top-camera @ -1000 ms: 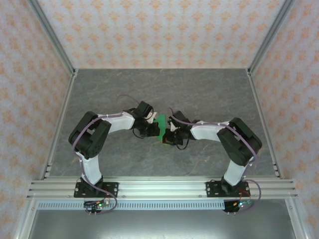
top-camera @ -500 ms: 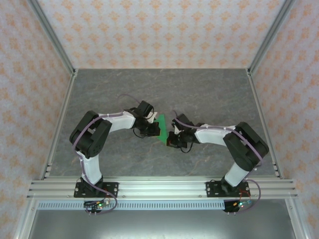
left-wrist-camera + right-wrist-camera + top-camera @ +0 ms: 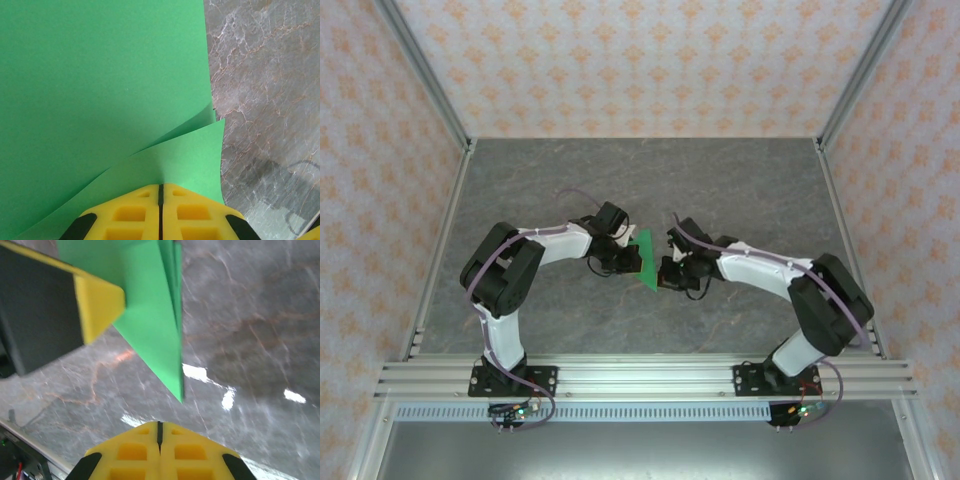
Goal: Fold a paper plane with a square sheet of paper (fold left side to right side)
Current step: Third fold the triangle at the center of the table.
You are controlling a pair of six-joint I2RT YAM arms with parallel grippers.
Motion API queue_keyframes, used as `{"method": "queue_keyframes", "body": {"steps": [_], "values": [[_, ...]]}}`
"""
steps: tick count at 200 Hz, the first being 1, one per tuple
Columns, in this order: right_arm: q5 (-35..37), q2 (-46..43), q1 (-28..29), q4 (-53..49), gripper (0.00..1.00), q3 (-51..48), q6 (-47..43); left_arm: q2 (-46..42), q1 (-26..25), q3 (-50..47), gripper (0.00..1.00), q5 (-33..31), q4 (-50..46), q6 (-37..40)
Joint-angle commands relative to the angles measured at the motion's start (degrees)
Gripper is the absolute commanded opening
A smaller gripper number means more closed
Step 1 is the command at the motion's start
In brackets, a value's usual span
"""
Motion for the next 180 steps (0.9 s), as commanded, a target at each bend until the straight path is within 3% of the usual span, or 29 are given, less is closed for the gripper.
{"method": "queue_keyframes", "body": {"steps": [1,51,132,180], "values": [[-0.8,4.6,-0.1,2.6,0.00,2.1,1.2,3.1,0.0,-1.2,0.08,-5.9,-0.5,-0.4],[-0.3,10.0,0.2,2.7,0.00,4.4,0.6,2.6,-0.1,-1.0,0.08,-5.0,-0.1,-0.7],[3.8,11.3,0.2,-2.3,0.00,0.5,-1.2,-5.0,-0.1,-0.2,0.10,-2.1,-1.4,-0.7],[4.7,11.4,0.2,-2.7,0.00,0.4,-1.7,-5.6,-2.9,-1.2,0.08,-0.6,-2.5,-0.9]]}}
